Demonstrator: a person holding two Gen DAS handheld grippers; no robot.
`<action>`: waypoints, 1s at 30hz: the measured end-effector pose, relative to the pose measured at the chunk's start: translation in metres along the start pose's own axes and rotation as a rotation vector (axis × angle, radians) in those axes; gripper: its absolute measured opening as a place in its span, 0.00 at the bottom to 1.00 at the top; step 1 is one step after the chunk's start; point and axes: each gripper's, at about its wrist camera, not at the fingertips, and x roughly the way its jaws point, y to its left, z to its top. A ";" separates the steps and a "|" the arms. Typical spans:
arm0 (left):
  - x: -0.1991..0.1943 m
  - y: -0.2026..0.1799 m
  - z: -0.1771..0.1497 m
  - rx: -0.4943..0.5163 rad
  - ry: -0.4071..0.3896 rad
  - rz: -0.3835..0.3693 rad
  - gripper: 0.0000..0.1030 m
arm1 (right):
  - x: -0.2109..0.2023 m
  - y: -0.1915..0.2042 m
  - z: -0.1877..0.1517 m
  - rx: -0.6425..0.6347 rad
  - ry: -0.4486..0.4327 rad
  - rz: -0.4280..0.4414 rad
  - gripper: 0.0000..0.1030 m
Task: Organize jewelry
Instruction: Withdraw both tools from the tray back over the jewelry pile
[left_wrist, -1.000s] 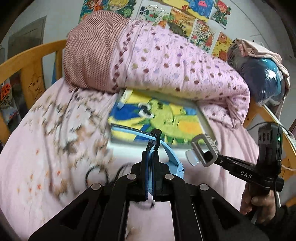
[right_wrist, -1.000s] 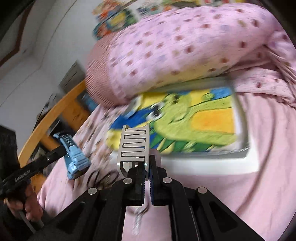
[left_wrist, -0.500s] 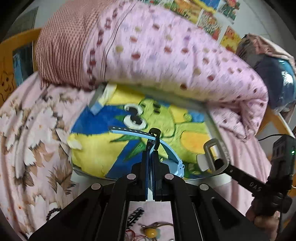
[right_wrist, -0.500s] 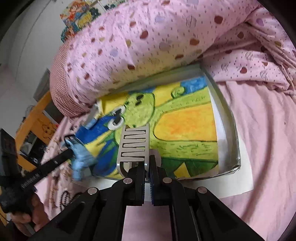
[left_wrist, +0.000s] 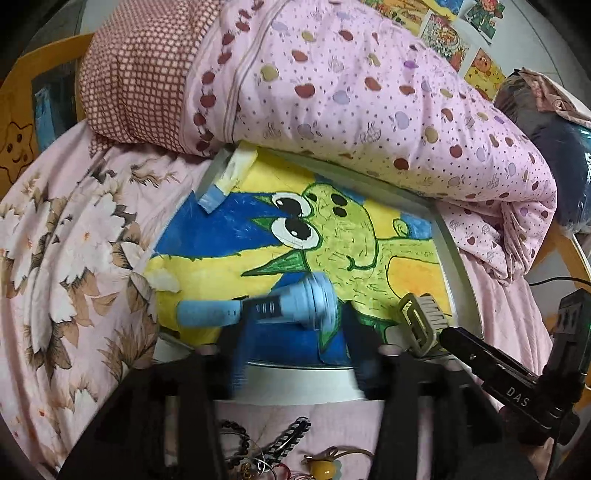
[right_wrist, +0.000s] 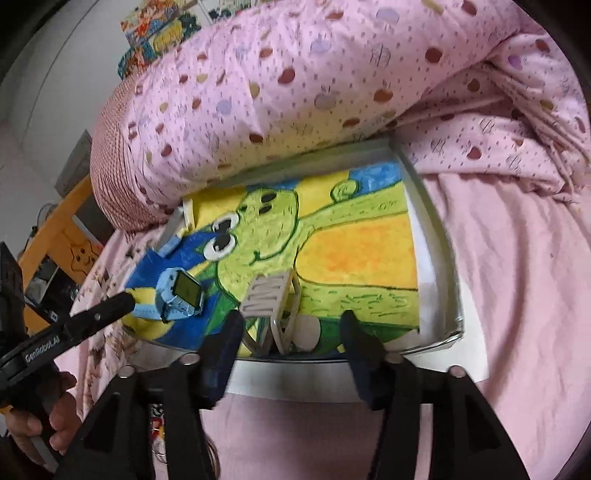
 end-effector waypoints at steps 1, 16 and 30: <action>-0.005 0.000 0.000 -0.003 -0.007 0.001 0.49 | -0.007 0.002 0.001 -0.006 -0.030 -0.005 0.67; -0.141 -0.020 -0.030 0.058 -0.318 0.089 0.91 | -0.143 0.063 -0.036 -0.228 -0.432 -0.061 1.00; -0.243 -0.029 -0.125 0.106 -0.451 0.087 0.92 | -0.236 0.087 -0.101 -0.201 -0.456 0.018 1.00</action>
